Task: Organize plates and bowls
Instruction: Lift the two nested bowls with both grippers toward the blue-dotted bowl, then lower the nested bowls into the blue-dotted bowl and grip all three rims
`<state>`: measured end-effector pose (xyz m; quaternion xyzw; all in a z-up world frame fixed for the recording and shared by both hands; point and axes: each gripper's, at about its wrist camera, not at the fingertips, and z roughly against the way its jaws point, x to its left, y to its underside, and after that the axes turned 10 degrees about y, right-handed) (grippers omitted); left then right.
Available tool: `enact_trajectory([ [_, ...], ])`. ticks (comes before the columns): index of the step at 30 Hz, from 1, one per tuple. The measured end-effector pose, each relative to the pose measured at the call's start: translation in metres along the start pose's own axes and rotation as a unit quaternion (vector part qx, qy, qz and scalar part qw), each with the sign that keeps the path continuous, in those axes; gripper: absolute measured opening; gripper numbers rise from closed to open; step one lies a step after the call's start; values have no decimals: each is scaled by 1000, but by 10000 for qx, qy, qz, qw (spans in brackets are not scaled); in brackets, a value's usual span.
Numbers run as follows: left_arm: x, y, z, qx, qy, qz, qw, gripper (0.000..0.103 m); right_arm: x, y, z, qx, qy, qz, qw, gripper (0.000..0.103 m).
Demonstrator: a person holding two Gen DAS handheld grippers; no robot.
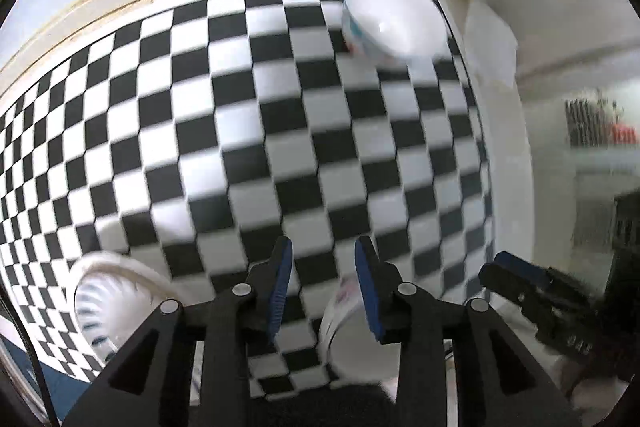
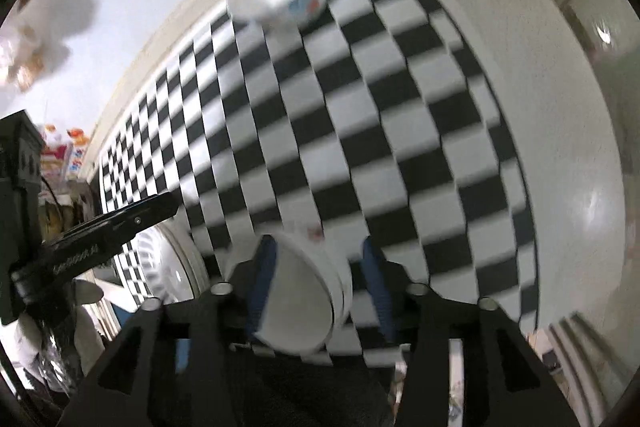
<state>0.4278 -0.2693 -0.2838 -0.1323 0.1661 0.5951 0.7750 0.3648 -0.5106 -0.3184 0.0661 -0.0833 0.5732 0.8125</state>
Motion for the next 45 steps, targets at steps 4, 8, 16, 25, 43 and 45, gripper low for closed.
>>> enact_trajectory([
  [4, -2, -61, 1, -287, -46, 104, 9995, 30, 3, -59, 2, -325, 73, -38, 9994, 54],
  [8, -5, -115, -9, -301, -47, 194, 9993, 30, 3, -121, -10, -425, 97, -165, 9989, 54],
  [16, -3, -178, -59, 236, 31, 281, 9993, 30, 8, -206, -46, -325, -16, -374, 9988, 54],
  [25, -11, -191, -100, 477, -242, -9, 9986, 17, 9, -239, -99, 105, 59, -468, 9988, 14],
  [43, -42, -125, -58, -165, -416, -444, 9980, 13, 45, -181, -66, -147, 68, -10, 9999, 12],
  [45, -42, -111, -44, -251, -369, -472, 9979, 13, 43, -174, -53, -197, 22, 38, 9998, 12],
])
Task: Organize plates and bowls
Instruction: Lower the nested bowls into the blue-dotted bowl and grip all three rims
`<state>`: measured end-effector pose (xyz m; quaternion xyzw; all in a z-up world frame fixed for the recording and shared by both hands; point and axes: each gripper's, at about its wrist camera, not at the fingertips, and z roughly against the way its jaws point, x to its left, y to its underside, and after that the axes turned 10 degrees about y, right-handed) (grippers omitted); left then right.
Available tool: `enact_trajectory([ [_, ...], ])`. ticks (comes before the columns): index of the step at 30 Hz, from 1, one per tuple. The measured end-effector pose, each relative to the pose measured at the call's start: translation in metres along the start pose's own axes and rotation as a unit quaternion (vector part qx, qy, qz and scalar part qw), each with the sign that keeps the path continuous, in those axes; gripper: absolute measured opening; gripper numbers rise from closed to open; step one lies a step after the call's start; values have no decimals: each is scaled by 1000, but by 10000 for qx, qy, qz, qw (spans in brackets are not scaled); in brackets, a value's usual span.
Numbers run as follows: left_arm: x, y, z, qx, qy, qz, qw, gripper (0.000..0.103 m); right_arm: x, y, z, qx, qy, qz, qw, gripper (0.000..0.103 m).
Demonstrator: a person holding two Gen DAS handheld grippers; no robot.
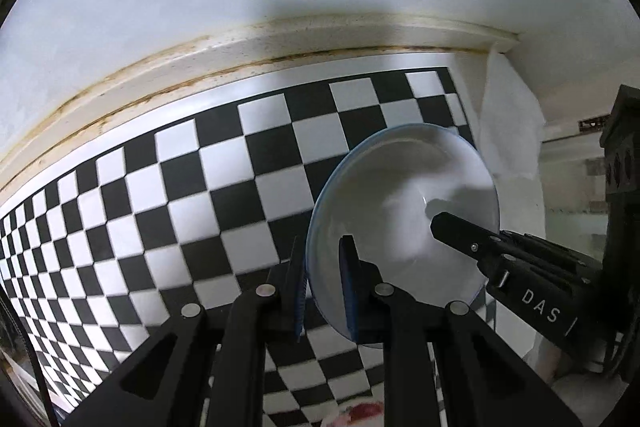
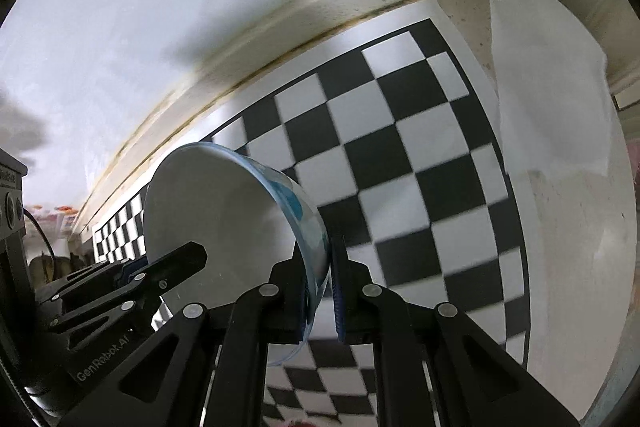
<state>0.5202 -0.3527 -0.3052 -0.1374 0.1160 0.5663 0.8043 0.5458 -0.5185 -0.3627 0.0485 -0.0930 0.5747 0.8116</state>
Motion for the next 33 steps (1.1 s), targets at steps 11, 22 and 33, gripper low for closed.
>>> enact_trajectory([
  [11, -3, 75, 71, -351, 95, -284, 9989, 13, 18, 89, 58, -292, -84, 182, 9994, 12],
  [22, -12, 159, 96, -314, 256, -569, 9976, 13, 7, 190, 101, -380, -47, 190, 9991, 12],
  [33, -6, 213, 63, 103, 360, -454, 9983, 13, -9, 255, 62, 82, 75, 94, 9999, 12],
])
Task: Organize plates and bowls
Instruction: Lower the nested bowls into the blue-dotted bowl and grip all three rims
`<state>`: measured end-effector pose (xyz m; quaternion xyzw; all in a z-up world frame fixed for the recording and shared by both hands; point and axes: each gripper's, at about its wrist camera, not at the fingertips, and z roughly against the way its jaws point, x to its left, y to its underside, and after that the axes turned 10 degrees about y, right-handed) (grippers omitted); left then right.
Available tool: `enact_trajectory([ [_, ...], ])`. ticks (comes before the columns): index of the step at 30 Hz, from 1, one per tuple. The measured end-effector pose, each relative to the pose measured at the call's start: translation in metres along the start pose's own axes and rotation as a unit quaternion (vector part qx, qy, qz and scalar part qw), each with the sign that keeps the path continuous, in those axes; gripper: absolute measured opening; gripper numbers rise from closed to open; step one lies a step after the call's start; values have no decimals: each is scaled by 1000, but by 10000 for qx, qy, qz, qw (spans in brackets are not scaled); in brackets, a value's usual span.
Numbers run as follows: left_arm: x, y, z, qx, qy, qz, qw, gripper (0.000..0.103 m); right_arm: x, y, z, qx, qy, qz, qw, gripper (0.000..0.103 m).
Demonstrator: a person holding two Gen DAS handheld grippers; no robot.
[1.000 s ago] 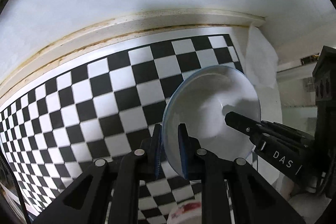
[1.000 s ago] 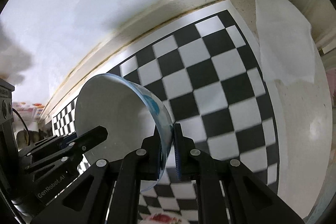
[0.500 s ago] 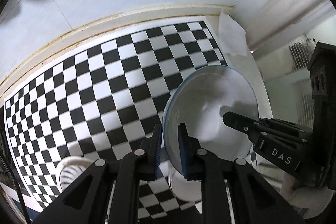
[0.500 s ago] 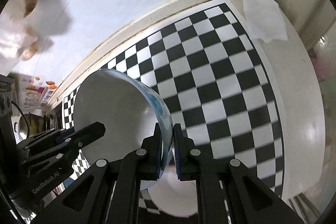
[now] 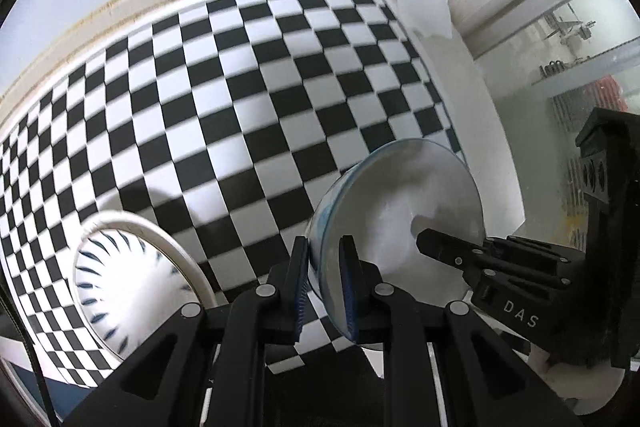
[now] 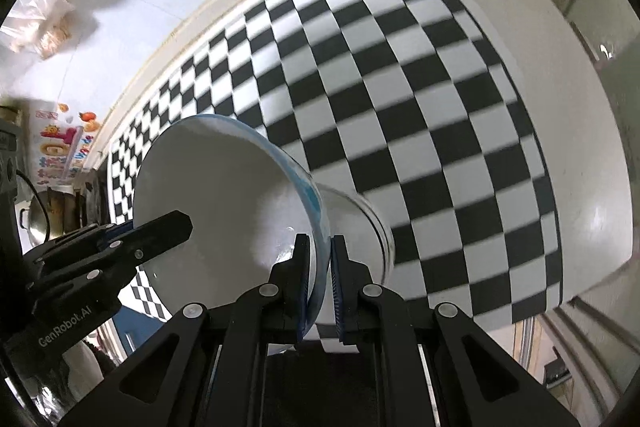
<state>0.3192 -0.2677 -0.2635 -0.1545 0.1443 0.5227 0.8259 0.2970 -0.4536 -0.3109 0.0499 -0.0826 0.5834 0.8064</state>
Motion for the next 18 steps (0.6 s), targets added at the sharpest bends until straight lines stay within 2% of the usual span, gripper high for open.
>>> enact_trajectory([
  [9, 2, 13, -38, 293, -127, 23, 9995, 13, -13, 13, -24, 165, 223, -22, 9996, 12],
  [18, 10, 15, -54, 447, -280, 39, 9986, 13, -8, 11, -39, 313, 386, 143, 9987, 12],
])
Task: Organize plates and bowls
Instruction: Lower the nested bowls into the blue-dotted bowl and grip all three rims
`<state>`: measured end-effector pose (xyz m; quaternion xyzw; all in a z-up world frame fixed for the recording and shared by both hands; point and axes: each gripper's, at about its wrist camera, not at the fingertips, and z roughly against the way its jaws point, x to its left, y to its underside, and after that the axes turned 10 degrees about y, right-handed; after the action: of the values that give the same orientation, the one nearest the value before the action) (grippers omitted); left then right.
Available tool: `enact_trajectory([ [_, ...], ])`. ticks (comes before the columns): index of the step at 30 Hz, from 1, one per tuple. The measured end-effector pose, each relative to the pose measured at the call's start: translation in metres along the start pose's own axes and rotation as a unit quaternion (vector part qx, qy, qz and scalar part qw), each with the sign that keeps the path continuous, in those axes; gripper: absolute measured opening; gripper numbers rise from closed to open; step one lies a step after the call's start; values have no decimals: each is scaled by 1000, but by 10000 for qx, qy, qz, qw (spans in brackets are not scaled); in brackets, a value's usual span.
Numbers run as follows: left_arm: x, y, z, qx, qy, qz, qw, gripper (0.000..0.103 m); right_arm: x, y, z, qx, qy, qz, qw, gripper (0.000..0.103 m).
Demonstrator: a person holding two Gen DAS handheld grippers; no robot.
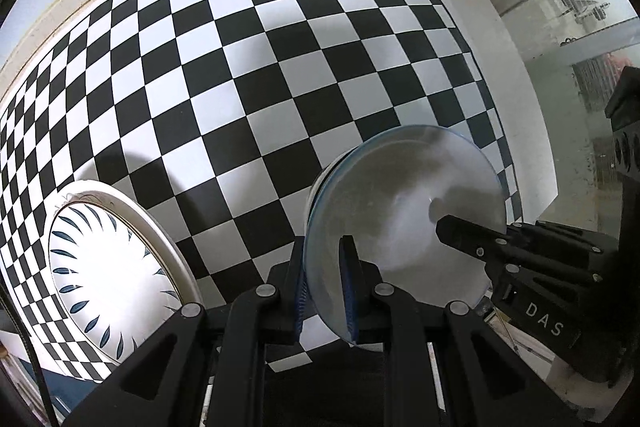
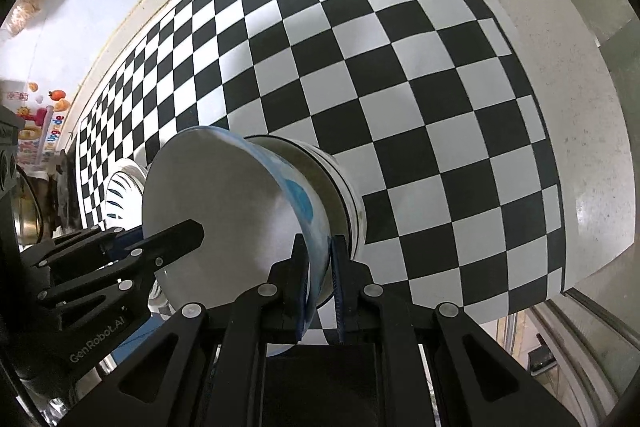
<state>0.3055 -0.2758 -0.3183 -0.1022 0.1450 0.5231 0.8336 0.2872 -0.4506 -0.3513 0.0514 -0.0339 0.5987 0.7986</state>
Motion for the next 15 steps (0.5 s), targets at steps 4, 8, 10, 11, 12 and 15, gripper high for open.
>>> enact_trajectory([
  [4, 2, -1, -3, 23, -23, 25, 10000, 13, 2, -2, -1, -25, 66, 37, 10000, 13],
  [8, 1, -2, -5, 19, -68, 33, 10000, 13, 2, -5, -2, 21, 85, 59, 9999, 13],
  [10, 1, -2, -5, 26, -92, 35, 9999, 13, 5, -6, -2, 39, 124, 101, 9999, 13],
  [11, 1, -2, -5, 31, -98, 45, 9999, 13, 6, -6, -2, 51, 139, 116, 9998, 13],
  [12, 2, -2, -6, 33, -100, 55, 9999, 13, 7, -7, -2, 65, 150, 121, 9998, 13],
  [15, 3, -3, -7, 53, -85, 96, 9999, 13, 7, -8, -2, 85, 138, 102, 9998, 14],
])
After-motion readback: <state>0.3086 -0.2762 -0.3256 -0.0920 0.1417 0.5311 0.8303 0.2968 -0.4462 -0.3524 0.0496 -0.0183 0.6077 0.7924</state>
